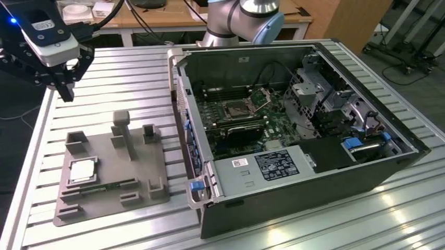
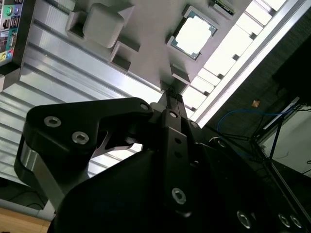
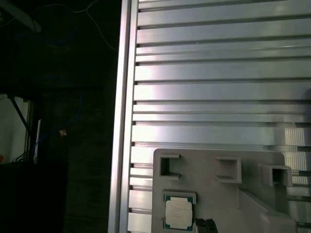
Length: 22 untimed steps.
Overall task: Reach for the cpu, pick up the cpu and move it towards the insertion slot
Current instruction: 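Reach for the cpu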
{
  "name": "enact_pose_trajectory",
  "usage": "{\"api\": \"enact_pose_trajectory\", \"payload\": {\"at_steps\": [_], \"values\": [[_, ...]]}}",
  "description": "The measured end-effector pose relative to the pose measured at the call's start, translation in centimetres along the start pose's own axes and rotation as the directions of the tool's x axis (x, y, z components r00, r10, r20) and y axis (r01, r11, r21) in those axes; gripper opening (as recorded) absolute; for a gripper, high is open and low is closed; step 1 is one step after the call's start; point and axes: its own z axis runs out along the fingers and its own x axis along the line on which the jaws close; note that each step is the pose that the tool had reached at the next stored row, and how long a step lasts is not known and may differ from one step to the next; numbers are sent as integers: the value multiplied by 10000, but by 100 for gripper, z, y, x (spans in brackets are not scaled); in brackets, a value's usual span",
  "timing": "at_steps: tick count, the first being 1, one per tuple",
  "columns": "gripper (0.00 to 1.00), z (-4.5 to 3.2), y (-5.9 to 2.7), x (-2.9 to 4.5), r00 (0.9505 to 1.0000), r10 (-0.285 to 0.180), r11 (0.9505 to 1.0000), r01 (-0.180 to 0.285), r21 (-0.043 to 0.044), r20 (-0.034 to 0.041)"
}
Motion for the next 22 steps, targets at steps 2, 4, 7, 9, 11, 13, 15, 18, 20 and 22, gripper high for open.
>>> {"api": "enact_pose_trajectory", "payload": {"at_steps": [2, 4, 7, 9, 11, 13, 15, 18, 20, 22], "values": [[11, 14, -1, 0, 10000, 0, 10000, 0, 0, -1], [11, 15, -1, 0, 10000, 0, 10000, 0, 0, 0], [11, 17, -1, 0, 10000, 0, 10000, 0, 0, 0], [11, 26, -1, 1, 10000, 0, 10000, 0, -2, 4], [11, 37, -5, 1, 10000, 0, 10000, 0, 0, 3], [11, 54, -11, 3, 10000, -1, 10000, 1, 0, 3], [11, 74, -17, 6, 10000, 0, 10000, 0, 0, 5], [11, 108, -29, 13, 10000, -1, 10000, 1, 0, 7], [11, 133, -38, 19, 10000, -1, 10000, 1, 1, 9], [11, 160, -49, 22, 10000, -1, 10000, 1, 0, 10]]}}
